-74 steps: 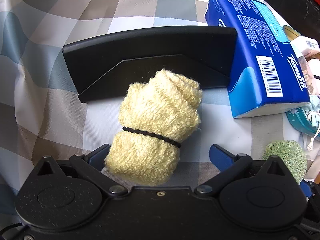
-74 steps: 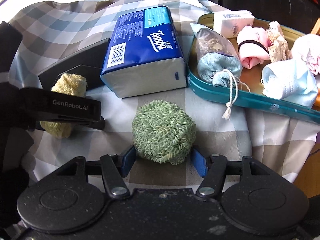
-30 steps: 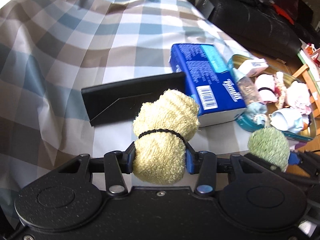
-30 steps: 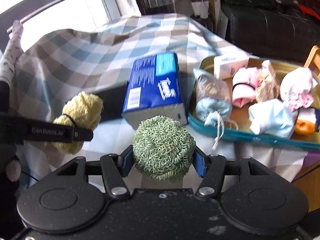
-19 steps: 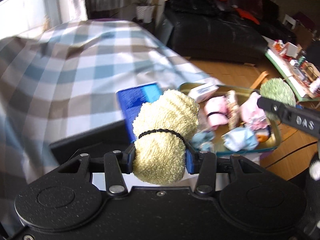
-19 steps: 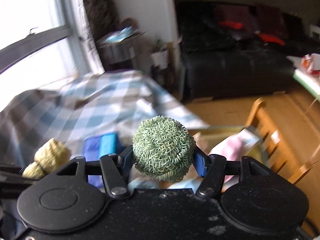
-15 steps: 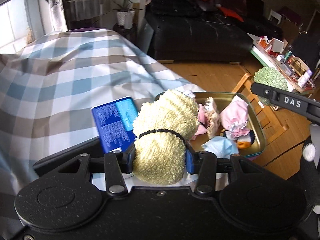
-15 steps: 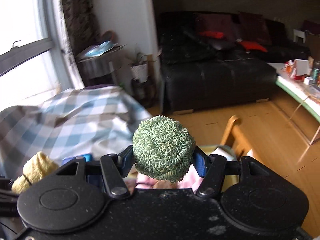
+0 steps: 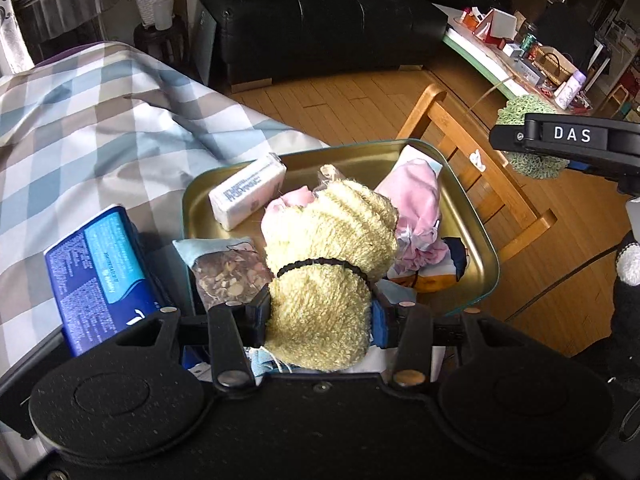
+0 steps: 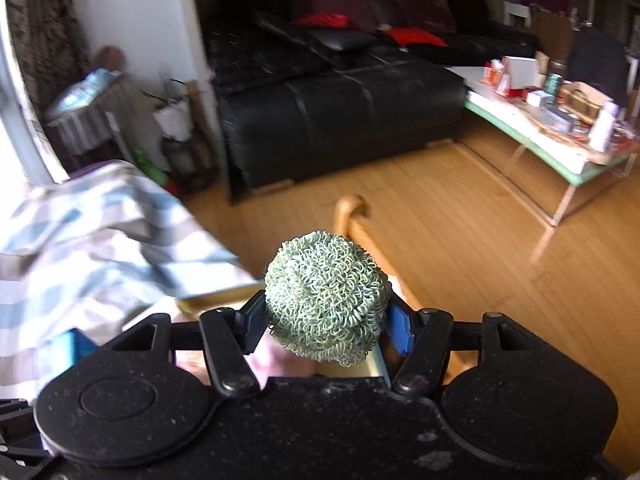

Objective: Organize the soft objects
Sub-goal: 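Carry the yellow towel with the left gripper while the right carries the scrubber to the tray, then open the right gripper over the tray while the left lowers the yellow towel inside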

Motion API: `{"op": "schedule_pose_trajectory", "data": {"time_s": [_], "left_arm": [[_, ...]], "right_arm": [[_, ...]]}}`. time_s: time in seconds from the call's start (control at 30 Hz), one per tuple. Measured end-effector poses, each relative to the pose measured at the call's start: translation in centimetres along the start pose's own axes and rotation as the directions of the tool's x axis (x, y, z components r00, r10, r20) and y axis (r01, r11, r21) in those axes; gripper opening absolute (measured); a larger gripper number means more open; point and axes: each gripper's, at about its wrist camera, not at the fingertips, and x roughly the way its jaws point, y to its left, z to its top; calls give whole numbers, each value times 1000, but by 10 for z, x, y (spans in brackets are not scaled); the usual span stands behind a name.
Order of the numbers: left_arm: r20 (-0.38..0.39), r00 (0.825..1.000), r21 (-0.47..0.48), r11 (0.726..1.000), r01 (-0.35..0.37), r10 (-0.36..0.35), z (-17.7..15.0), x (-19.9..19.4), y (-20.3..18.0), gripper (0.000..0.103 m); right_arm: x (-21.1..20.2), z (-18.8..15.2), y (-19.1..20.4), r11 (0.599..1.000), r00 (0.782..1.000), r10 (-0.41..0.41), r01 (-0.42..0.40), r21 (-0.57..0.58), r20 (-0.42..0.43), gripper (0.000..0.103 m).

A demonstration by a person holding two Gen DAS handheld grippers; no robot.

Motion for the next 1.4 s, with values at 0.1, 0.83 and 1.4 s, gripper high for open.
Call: {"op": "schedule_pose_trajectory", "data": {"time_s": [0.1,0.83,1.4], "left_arm": [[-23,1000,-9,1000,17,-18,-2,12,2,46],[-25,1000,-32,999,11,-11,-16,16,13,61],[-17,999,-46,999,-28,28,-19,10,11,62]], "right_arm": [[5,-5,-12,999,999,-28,29,41,-38,60],[29,-16,1,995,985,-34,49,85,-170,62],[30,-18,10,997,986,-29,40,59,-162,68]]}}
